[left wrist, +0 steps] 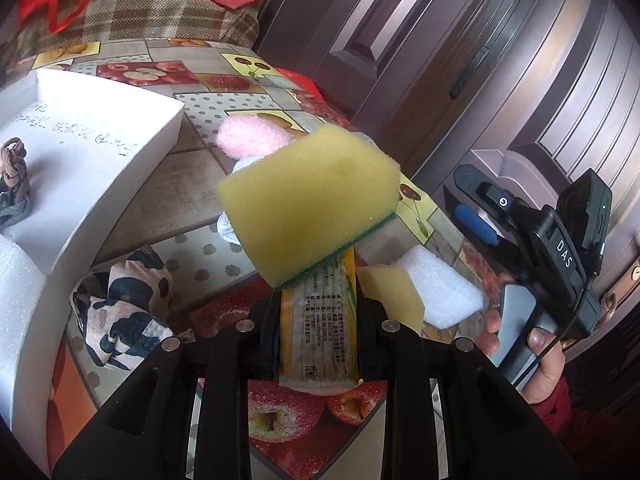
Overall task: Organize soft objects
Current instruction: 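Grasp the yellow-green packaged bar with the left gripper and lift it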
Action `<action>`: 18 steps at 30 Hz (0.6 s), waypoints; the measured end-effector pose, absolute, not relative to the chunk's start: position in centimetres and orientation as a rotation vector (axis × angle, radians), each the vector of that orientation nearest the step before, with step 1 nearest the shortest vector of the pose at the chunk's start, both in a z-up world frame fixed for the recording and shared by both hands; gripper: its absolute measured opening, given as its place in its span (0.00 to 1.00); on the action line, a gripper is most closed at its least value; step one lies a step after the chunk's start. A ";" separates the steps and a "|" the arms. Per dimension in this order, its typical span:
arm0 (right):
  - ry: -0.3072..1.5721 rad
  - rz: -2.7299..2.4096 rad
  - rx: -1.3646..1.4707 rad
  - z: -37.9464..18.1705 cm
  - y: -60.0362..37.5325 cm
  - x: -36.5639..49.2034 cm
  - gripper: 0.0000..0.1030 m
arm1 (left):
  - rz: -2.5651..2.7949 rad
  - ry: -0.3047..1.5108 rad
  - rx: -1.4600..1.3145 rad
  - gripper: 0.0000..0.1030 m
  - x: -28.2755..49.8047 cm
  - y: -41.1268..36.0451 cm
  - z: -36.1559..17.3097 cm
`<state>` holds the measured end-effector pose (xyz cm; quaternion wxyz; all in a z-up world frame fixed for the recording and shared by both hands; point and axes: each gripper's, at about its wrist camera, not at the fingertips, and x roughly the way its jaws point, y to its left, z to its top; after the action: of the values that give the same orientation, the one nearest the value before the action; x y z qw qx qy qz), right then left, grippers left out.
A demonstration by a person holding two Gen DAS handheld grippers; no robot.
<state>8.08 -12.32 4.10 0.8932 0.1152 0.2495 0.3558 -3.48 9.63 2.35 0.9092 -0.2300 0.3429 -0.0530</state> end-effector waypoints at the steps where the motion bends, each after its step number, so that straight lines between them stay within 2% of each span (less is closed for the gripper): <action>1: 0.521 0.738 0.234 4.1 -12.3 8.1 1.00 | -0.116 0.706 -0.478 0.23 -3.6 9.5 2.4; 12: 0.532 0.730 0.235 4.2 -12.1 8.2 1.00 | -0.377 0.665 -0.873 0.23 -3.7 11.7 1.1; 18: 0.535 0.730 0.242 4.1 -12.3 8.5 1.00 | -0.193 0.639 -0.659 0.23 -5.1 11.3 2.9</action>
<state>8.49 -12.31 4.12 0.8924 0.1168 0.2577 0.3516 -5.12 11.35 2.86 0.8919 -0.3178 0.3079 -0.0931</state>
